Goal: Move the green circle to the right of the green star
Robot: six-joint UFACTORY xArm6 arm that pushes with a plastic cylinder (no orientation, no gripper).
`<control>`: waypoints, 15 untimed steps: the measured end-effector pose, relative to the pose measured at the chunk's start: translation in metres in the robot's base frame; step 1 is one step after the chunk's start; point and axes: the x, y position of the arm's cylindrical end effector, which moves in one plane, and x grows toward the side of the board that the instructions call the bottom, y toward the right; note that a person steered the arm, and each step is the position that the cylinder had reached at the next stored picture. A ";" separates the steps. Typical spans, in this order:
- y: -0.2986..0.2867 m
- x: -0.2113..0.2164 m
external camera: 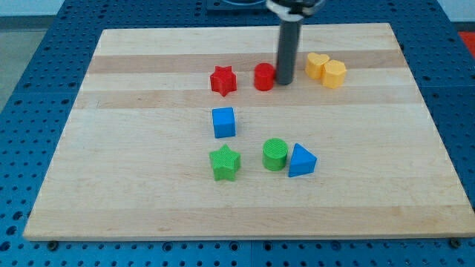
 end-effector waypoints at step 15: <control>0.002 0.185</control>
